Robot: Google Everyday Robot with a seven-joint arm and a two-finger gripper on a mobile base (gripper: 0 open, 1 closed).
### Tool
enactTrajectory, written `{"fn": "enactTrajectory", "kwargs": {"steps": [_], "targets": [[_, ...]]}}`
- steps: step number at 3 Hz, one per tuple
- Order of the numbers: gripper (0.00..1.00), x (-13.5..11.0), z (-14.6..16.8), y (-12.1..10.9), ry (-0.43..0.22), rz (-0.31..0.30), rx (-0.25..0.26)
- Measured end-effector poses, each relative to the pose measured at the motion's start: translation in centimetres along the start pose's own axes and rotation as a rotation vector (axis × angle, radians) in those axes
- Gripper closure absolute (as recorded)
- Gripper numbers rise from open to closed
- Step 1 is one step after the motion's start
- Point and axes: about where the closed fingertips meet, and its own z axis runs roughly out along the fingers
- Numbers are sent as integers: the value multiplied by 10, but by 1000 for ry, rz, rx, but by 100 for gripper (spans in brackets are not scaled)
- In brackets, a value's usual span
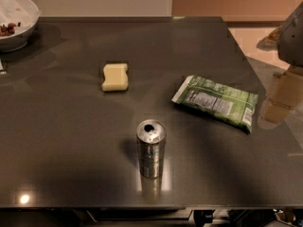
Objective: Pick redbull can
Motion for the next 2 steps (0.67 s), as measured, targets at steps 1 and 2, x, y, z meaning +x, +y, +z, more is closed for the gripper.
{"fn": "enactTrajectory", "kwargs": {"steps": [1, 2], "targets": [[0, -16, 3, 14, -90, -29, -41], [0, -41, 12, 38, -196, -69, -102]]}}
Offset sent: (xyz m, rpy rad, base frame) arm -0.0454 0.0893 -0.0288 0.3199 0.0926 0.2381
